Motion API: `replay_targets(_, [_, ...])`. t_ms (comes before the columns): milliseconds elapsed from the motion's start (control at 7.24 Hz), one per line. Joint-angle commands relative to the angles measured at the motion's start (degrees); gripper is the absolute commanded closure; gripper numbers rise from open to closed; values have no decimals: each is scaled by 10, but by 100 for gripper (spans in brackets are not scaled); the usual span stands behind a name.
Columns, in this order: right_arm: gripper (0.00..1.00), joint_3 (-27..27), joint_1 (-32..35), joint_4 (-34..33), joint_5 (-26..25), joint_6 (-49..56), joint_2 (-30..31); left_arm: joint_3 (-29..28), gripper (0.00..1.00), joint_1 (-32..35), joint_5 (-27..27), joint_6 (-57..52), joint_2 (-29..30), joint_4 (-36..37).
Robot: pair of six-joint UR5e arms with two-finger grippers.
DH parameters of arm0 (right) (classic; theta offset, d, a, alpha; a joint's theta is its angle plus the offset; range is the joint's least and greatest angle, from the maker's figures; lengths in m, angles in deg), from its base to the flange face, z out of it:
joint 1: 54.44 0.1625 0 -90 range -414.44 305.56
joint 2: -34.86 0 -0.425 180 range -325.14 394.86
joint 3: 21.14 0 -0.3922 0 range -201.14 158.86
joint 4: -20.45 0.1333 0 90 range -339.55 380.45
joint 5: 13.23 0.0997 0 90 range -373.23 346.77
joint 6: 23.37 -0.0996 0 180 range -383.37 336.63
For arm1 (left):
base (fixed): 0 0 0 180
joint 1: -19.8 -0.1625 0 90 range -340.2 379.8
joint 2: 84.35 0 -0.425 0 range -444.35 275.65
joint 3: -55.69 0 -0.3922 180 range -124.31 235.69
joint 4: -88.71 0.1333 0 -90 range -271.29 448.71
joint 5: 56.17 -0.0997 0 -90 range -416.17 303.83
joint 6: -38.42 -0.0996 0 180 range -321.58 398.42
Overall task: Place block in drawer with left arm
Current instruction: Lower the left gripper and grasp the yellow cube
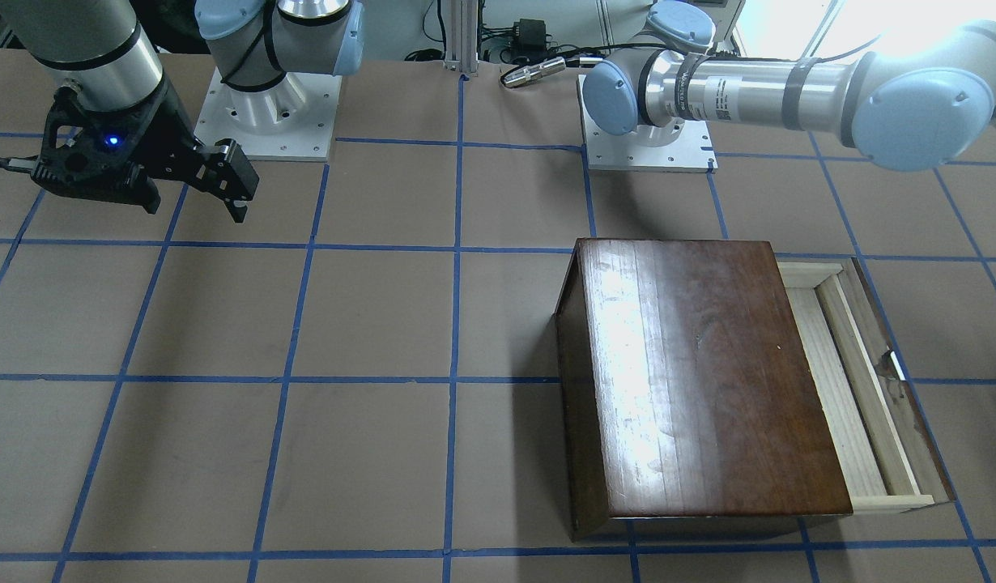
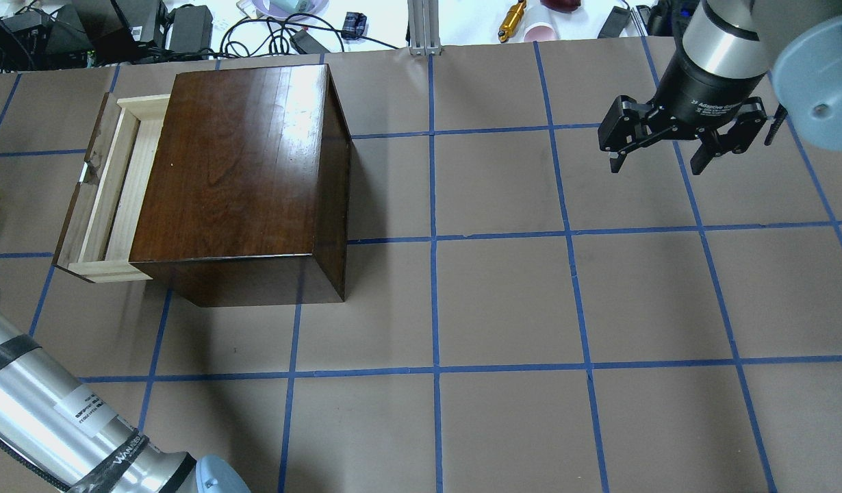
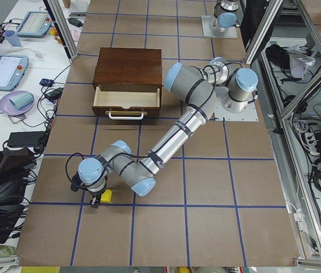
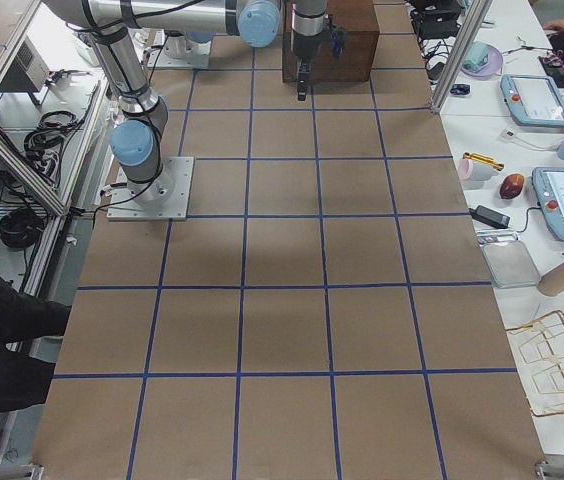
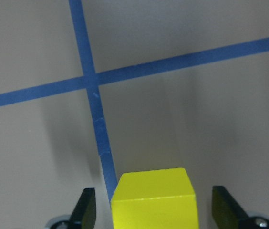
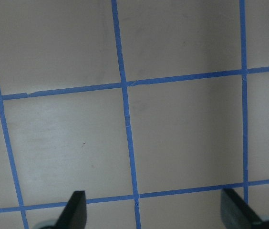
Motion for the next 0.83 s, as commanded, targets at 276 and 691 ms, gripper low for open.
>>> replay_targets(276, [0,0,0,0,0,0,0,0,62,0,-1,-2,-2,-1])
replay_targets(691, [0,0,0,0,0,0,0,0,62,0,0,-5,-16,-19])
